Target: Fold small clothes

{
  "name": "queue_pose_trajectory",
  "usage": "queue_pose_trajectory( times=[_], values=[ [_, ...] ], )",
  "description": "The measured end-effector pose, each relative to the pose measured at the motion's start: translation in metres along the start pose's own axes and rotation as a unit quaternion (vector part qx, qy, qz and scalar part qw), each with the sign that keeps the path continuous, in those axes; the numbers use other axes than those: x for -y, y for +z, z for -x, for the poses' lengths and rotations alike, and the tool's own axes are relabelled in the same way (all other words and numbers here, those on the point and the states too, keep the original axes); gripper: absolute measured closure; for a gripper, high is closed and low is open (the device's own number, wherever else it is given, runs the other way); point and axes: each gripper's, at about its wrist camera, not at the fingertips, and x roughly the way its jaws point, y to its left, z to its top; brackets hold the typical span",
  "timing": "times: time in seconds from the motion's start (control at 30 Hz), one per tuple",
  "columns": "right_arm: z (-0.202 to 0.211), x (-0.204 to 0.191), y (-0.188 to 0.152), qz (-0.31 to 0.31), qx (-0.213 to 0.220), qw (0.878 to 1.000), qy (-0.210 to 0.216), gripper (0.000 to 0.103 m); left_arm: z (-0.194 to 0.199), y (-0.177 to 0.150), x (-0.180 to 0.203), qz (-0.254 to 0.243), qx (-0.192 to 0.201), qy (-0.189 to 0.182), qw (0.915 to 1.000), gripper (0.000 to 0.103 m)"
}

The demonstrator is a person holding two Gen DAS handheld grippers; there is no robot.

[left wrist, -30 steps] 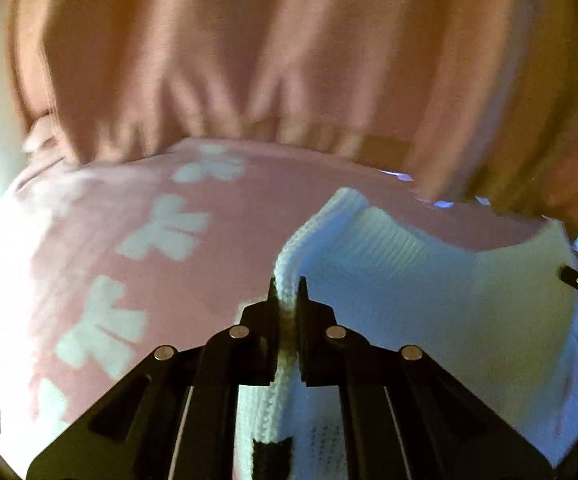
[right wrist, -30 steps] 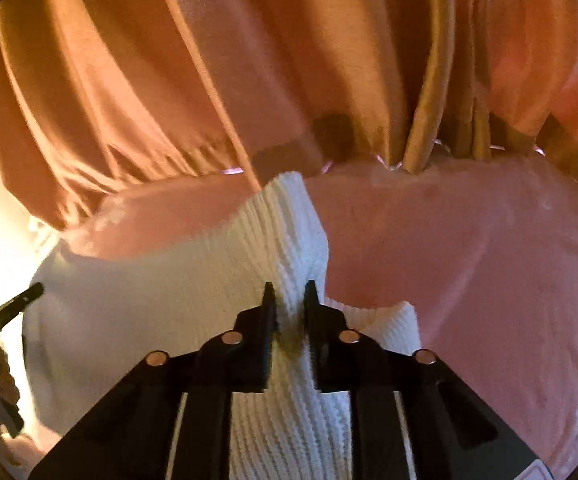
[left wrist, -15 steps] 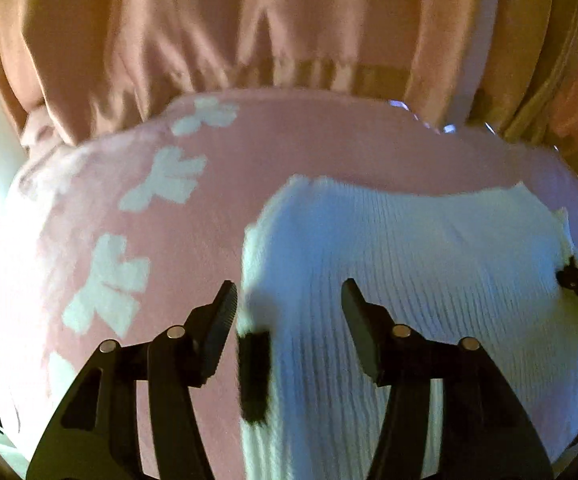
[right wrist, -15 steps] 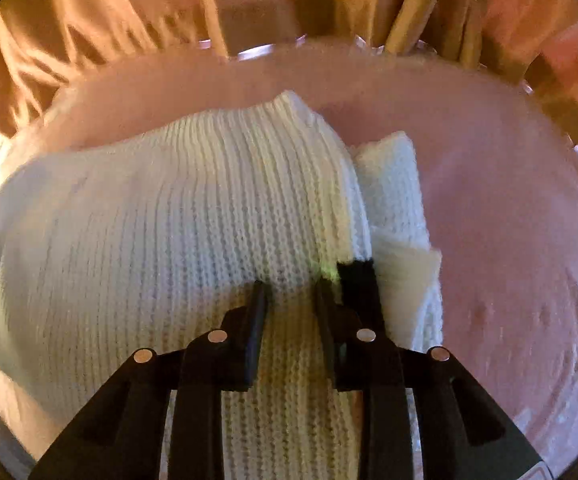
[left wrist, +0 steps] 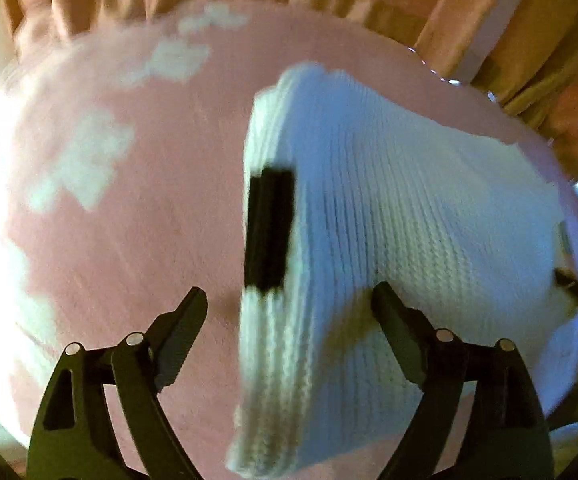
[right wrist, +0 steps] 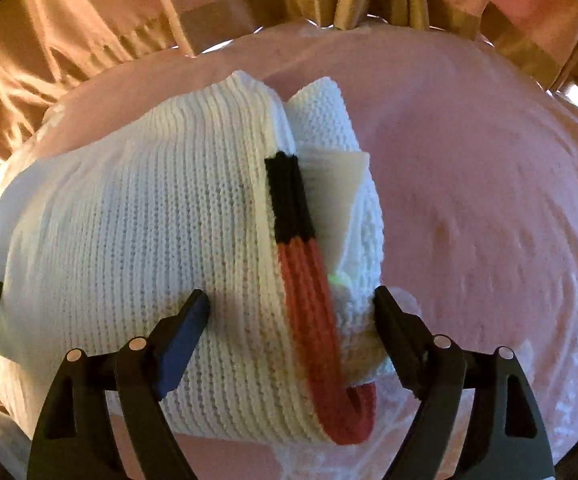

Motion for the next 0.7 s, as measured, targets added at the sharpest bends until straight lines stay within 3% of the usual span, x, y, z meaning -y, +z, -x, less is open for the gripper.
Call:
queue_pose_trajectory(
  times=[0.17,0.3,0.33,0.37,0.4,0.43,0.47,0.6,0.67,0.7],
  values=[
    [0.007,0.020,0.000,-0.056,0.002,0.998,0.005,0.023,0.001,-0.002,-0.007,0.030,-0.016,-0.032,0.9989,0.021],
    [-0.009,0.029,-0.011,-0.094,-0.039,0.993,0.055,0.020,-0.001,-0.008,-0.009,0.046,-0.031,-0.070,0.9960,0.016],
    [-0.008,0.027,-0.012,-0.092,-0.025,0.994,0.054,0.025,-0.005,-0.008,-0.003,0.026,-0.032,-0.062,0.9972,0.015],
    [-0.007,0.024,-0.012,-0.088,-0.025,0.994,0.055,0.043,-0.006,-0.008,0.003,0.007,-0.030,-0.049,0.9983,0.015],
    [-0.005,0.024,-0.011,-0.096,-0.024,0.991,0.094,0.077,-0.007,-0.006,0.009,-0.012,-0.030,-0.038,0.9988,0.026],
    [-0.001,0.025,-0.011,-0.114,-0.030,0.985,0.126,0.078,-0.004,-0.004,0.014,-0.022,-0.030,-0.045,0.9983,0.042],
    [0.010,0.021,-0.009,-0.105,-0.018,0.986,0.126,0.080,0.000,-0.001,0.016,-0.030,-0.037,-0.062,0.9969,0.072],
    [0.086,0.004,-0.025,-0.055,0.035,0.986,0.153,0.081,0.050,0.005,0.014,-0.042,-0.028,-0.089,0.9947,0.081],
    [0.100,-0.003,-0.041,-0.017,0.042,0.994,0.095,0.075,0.065,-0.001,0.009,-0.047,-0.023,-0.094,0.9943,0.080],
    [0.088,-0.006,-0.051,0.006,0.022,0.999,0.045,0.066,0.063,-0.008,0.008,-0.047,-0.027,-0.085,0.9949,0.075]
  ],
)
